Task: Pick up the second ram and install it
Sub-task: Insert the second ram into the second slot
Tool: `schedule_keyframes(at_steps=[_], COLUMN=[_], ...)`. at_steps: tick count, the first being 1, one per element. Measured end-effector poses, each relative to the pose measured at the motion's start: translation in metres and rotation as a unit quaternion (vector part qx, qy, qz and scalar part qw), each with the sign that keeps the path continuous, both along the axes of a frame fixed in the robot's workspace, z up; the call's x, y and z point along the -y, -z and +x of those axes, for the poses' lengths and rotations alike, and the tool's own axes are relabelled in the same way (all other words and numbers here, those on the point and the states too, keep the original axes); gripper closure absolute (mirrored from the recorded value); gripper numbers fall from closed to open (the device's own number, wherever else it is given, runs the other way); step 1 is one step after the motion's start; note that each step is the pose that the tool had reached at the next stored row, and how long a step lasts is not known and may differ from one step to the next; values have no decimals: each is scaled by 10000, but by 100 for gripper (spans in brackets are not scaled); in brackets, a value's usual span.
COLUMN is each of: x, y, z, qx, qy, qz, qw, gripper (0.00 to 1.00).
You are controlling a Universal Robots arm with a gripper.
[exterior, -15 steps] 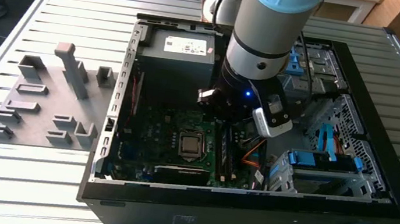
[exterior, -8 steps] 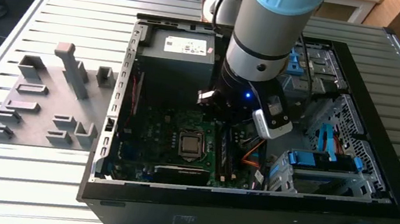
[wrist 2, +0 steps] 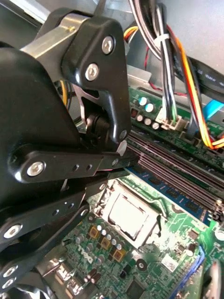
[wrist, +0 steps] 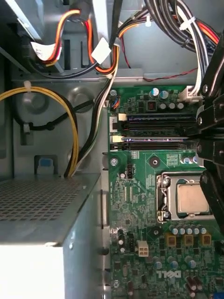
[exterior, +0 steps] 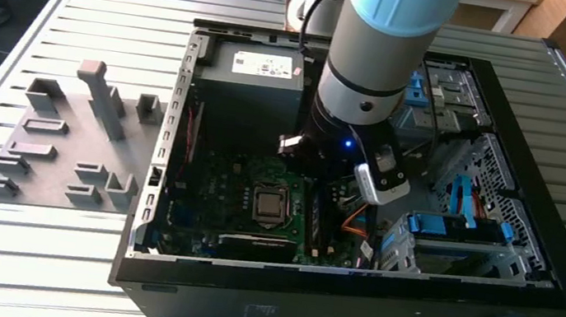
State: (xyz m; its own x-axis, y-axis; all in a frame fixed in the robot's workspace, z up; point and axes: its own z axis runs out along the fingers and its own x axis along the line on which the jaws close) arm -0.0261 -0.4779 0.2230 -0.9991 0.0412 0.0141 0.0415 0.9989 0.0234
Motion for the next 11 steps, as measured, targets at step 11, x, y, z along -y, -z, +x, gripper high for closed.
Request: schedule_keyframes(at_steps=[11], x=[41], y=[59], z=[0], qx=[0], qy=[69], qz=[0], qw=[10000], gripper=[86])
